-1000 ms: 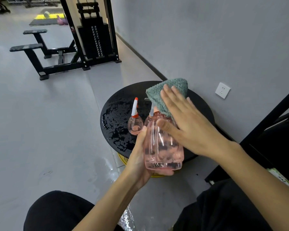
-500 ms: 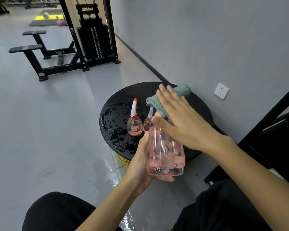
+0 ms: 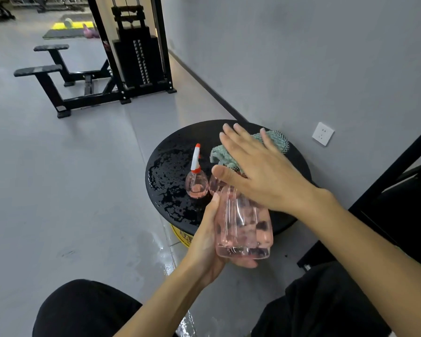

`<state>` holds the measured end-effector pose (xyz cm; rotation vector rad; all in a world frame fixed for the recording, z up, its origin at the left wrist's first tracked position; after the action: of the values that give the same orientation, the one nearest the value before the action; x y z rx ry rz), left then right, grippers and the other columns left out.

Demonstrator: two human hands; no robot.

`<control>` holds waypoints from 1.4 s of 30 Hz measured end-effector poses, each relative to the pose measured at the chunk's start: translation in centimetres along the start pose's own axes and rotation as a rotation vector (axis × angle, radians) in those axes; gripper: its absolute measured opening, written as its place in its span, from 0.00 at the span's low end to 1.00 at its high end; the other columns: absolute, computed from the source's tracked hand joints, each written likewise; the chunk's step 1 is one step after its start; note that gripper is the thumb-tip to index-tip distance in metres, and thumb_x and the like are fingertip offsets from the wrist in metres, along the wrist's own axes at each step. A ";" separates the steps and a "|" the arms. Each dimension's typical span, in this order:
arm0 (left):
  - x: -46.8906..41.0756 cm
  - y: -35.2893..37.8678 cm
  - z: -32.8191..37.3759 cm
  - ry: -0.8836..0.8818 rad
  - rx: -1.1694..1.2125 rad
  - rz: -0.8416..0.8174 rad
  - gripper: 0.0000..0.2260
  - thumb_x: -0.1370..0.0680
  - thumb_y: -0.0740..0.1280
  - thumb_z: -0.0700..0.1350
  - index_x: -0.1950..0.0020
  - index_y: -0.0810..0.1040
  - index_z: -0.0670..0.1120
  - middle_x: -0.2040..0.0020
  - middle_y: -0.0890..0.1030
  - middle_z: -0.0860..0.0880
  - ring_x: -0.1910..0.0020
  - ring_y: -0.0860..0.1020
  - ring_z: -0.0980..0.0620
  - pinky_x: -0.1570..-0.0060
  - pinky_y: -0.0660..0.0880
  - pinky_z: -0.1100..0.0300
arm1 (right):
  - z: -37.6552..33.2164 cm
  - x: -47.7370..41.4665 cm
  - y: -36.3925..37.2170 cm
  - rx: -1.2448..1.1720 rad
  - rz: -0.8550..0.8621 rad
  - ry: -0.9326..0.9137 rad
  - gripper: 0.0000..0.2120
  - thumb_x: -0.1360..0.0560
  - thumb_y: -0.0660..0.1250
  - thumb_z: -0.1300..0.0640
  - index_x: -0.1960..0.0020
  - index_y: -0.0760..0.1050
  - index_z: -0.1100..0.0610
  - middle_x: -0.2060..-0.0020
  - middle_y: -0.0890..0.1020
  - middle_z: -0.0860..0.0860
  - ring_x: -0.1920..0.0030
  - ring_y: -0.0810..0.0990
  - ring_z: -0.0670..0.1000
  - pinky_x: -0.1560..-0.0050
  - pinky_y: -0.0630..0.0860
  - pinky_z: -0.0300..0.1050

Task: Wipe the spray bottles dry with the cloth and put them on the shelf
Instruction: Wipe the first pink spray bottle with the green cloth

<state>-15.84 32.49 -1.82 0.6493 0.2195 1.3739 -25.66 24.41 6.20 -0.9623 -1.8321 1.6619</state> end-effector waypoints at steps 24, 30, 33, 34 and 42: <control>0.1 -1.0 -0.4 -0.025 0.015 0.013 0.23 0.21 0.50 0.64 0.39 0.78 0.57 0.43 0.83 0.45 0.53 0.84 0.41 0.74 0.80 0.52 | 0.7 0.2 0.9 -0.053 -0.056 -0.018 0.44 0.32 0.32 0.29 0.22 0.38 0.50 0.23 0.38 0.44 0.24 0.34 0.42 0.23 0.37 0.53; 0.2 -1.3 -0.2 0.008 0.076 0.060 0.20 0.20 0.52 0.61 0.33 0.73 0.57 0.41 0.83 0.48 0.52 0.84 0.40 0.76 0.80 0.51 | -0.9 1.0 1.3 -0.086 -0.078 -0.088 0.46 0.34 0.31 0.28 0.21 0.39 0.51 0.23 0.38 0.44 0.24 0.34 0.42 0.23 0.36 0.51; 0.2 -1.7 0.0 0.002 0.043 0.082 0.19 0.19 0.51 0.61 0.34 0.74 0.57 0.43 0.83 0.48 0.53 0.84 0.38 0.76 0.80 0.51 | -1.0 1.8 1.3 -0.145 -0.104 -0.110 0.43 0.32 0.33 0.29 0.21 0.40 0.49 0.23 0.39 0.41 0.25 0.35 0.39 0.24 0.35 0.46; 0.2 -1.7 0.0 -0.009 0.017 0.073 0.21 0.20 0.51 0.62 0.34 0.74 0.56 0.44 0.84 0.48 0.53 0.84 0.39 0.75 0.80 0.51 | -0.7 1.6 1.2 -0.129 -0.104 -0.098 0.42 0.32 0.33 0.30 0.22 0.39 0.48 0.23 0.39 0.40 0.25 0.35 0.39 0.24 0.35 0.48; 0.2 -1.2 -0.5 -0.053 0.070 0.067 0.22 0.20 0.50 0.62 0.39 0.78 0.54 0.46 0.85 0.46 0.57 0.85 0.43 0.76 0.79 0.52 | 0.1 0.7 1.2 -0.051 -0.063 -0.047 0.44 0.32 0.32 0.29 0.22 0.38 0.50 0.23 0.38 0.43 0.24 0.34 0.42 0.24 0.36 0.53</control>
<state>-15.06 32.77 -2.79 0.7560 0.2053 1.4160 -25.96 24.95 4.89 -0.8834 -1.9240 1.6204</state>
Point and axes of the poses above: each hand's wrist, its own x-axis away from the middle knuckle, its own y-axis out of the palm, z = x × y, the point moved 1 cm from there along -x, towards the middle knuckle
